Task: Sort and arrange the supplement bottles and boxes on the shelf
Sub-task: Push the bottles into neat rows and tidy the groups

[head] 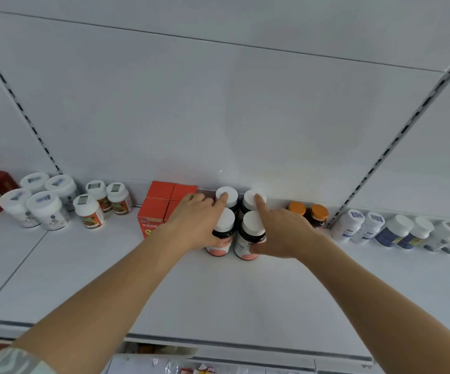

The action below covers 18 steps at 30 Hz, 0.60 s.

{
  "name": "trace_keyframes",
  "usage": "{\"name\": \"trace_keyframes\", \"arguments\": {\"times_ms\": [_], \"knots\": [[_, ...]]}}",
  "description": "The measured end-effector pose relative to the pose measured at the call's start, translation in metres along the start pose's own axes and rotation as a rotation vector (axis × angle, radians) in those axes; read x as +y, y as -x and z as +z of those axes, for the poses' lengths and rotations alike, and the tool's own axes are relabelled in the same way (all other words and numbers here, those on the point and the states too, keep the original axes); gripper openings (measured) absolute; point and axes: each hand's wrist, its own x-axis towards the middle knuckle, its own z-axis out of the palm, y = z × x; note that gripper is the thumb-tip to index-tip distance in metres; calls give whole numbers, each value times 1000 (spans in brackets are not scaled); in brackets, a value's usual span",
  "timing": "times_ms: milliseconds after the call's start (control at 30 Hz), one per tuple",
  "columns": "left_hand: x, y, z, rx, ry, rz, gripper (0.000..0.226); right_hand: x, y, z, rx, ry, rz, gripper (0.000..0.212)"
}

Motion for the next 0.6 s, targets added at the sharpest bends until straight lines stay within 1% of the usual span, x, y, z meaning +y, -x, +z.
{"name": "trace_keyframes", "arguments": {"times_ms": [200,367,600], "knots": [[3,-3,-1,-18,2,10,102,0,-4,4,-39,-106,-13,111],[2,-2,-3,-29,25,21,104,-3,-3,5,-37,-114,3,113],[2,0,-1,-13,6,25,103,-5,-2,9,9,-86,15,110]]}}
